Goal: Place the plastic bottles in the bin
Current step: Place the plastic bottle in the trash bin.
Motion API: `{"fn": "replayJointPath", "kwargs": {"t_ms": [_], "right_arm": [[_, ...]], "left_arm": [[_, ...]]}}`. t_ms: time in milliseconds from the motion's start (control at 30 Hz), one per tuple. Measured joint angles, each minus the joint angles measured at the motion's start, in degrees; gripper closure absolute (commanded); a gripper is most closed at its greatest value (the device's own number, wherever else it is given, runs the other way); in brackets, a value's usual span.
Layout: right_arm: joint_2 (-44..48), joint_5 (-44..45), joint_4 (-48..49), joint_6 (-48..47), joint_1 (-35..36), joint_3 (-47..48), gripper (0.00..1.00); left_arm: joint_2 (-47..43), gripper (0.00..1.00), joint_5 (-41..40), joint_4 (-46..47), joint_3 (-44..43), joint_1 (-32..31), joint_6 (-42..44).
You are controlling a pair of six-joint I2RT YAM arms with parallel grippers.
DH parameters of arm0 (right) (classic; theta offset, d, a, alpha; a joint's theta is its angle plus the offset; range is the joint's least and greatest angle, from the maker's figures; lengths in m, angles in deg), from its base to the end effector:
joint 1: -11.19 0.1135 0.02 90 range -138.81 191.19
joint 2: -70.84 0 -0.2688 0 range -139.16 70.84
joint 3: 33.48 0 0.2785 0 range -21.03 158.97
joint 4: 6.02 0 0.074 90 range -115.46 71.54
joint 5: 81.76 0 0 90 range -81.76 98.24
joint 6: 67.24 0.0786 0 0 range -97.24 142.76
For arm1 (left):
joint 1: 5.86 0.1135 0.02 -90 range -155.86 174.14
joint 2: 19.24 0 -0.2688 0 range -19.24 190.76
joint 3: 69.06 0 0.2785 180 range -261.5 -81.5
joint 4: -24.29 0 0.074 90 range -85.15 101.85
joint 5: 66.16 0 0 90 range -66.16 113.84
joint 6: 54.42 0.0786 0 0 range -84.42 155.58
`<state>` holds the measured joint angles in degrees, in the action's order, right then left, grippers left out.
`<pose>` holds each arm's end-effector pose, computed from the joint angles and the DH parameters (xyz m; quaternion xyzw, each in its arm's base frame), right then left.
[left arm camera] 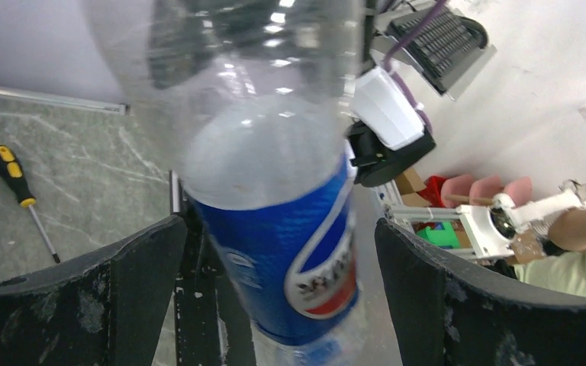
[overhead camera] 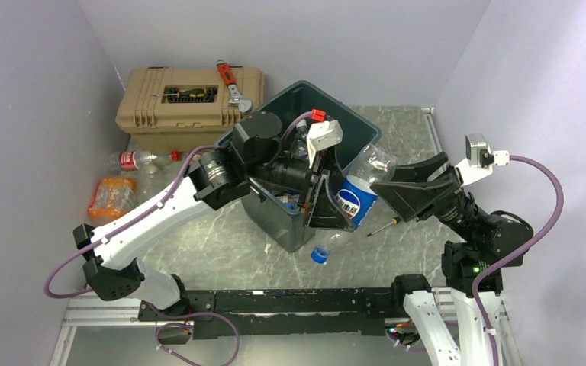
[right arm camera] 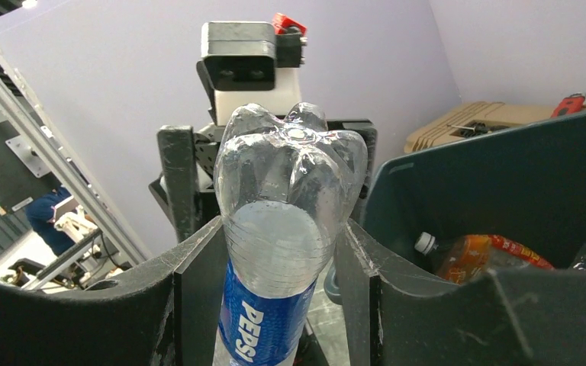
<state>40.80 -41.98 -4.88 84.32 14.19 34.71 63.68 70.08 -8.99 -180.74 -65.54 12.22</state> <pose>0.0992 0.0657 0.4988 -0.1448 0.5258 0.5906 0.5948 0.1322 -0.3385 0.5041 0.4637 0.5588 -0.6297 0.2762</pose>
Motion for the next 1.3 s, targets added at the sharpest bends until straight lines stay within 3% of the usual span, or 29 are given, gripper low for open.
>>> {"fn": "replayJointPath", "kwargs": {"t_ms": [67,233,267,367,500,667,867,1100,1300], "right_arm": [[0.0,0.0,0.1,0.2,0.0,0.0,0.73],[0.0,0.4,0.7,0.2,-0.1,-0.7,0.68],[0.0,0.5,0.7,0.2,-0.1,-1.0,0.61],[0.1,0.7,0.6,-0.1,-0.1,-1.1,0.28],[0.5,0.5,-1.7,-1.2,0.5,-1.0,0.03],[2.8,0.8,-8.5,-5.2,1.7,-0.2,0.01],[4.6,0.2,-10.5,-7.0,2.4,-0.2,0.09],[4.3,-1.0,-8.6,-5.5,2.7,-2.0,0.17],[2.7,-1.7,-5.4,-2.3,2.7,-3.6,0.16]], "left_arm": [[0.7,0.08,-1.1,-0.1,0.0,0.0,0.0],[1.0,0.55,-1.9,1.2,0.0,0.0,-1.4],[1.0,0.61,-1.9,1.6,0.0,-0.2,-1.6],[0.9,0.79,-2.1,3.1,0.9,-0.3,-2.6],[0.2,0.97,-3.5,7.2,3.6,-0.2,-4.0],[-3.0,1.0,-9.3,15.0,8.8,-0.2,-5.4],[-10.3,1.0,-20.0,29.8,16.7,-0.2,-8.1],[-12.1,1.0,-27.3,44.7,17.4,-0.2,-11.5],[-10.4,1.0,-29.4,48.2,17.0,-0.2,-12.9]]}}
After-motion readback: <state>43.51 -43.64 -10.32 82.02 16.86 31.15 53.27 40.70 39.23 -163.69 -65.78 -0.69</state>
